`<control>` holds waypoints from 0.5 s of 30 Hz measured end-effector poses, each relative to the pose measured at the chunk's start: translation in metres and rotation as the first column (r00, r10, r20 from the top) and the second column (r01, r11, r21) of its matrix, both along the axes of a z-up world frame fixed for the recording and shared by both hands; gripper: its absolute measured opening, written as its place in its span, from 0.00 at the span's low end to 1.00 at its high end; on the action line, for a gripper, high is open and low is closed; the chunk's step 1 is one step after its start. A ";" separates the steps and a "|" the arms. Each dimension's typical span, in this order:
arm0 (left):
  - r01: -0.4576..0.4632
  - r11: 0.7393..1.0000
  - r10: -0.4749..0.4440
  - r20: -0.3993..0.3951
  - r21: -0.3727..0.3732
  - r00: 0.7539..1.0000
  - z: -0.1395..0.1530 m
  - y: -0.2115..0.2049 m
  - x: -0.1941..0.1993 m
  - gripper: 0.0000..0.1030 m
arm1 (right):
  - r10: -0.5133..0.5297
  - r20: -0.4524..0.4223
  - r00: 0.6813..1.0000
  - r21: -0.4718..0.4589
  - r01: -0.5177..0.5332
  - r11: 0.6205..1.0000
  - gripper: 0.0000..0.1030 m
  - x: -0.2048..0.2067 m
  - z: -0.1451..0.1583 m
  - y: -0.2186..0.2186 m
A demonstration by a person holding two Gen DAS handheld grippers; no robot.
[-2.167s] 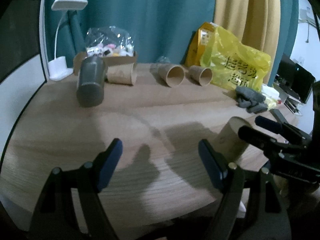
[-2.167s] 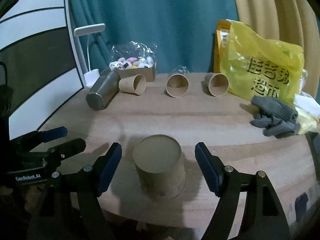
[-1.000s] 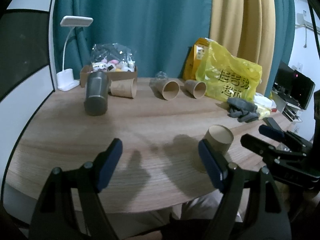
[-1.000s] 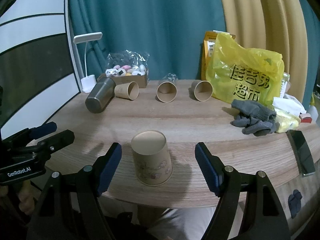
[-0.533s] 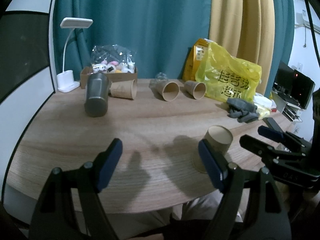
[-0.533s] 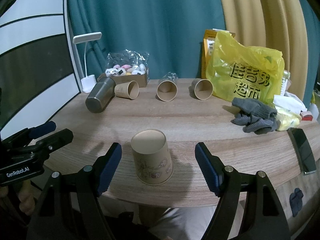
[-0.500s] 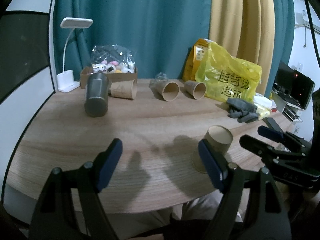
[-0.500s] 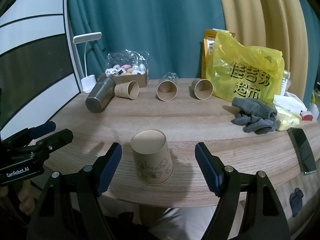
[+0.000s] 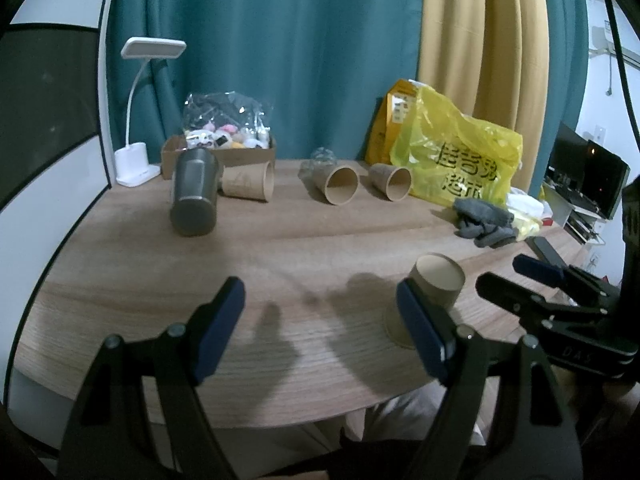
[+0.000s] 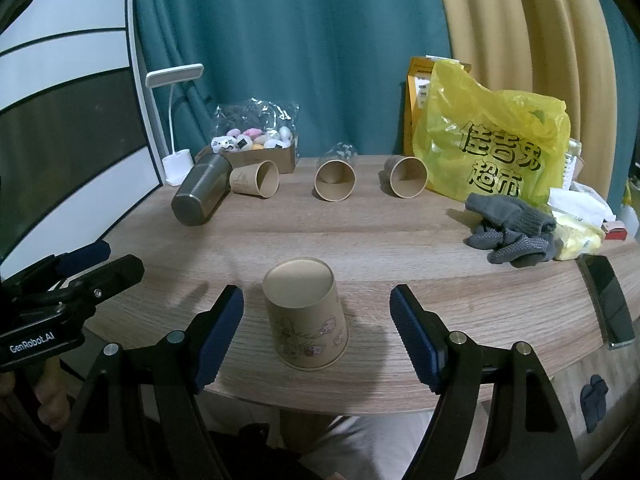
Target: Flip cup upside down
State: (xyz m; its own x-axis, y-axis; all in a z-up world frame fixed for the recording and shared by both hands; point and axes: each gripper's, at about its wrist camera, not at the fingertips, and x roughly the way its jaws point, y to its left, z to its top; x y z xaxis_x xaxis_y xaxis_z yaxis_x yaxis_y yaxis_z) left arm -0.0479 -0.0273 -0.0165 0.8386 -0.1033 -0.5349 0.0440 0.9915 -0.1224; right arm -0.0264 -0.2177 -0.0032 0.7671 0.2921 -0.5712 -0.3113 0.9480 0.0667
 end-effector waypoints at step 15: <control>-0.002 1.000 0.002 -0.006 -0.004 1.000 0.001 0.000 0.000 0.77 | -0.001 -0.001 1.000 0.001 0.001 1.000 0.76 0.000 0.000 0.000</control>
State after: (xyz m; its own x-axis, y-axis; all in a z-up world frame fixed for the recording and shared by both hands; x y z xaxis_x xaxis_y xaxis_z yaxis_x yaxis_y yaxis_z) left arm -0.0482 -0.0275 -0.0156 0.8354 -0.1032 -0.5398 0.0408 0.9911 -0.1263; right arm -0.0263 -0.2173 -0.0027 0.7665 0.2918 -0.5721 -0.3103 0.9482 0.0679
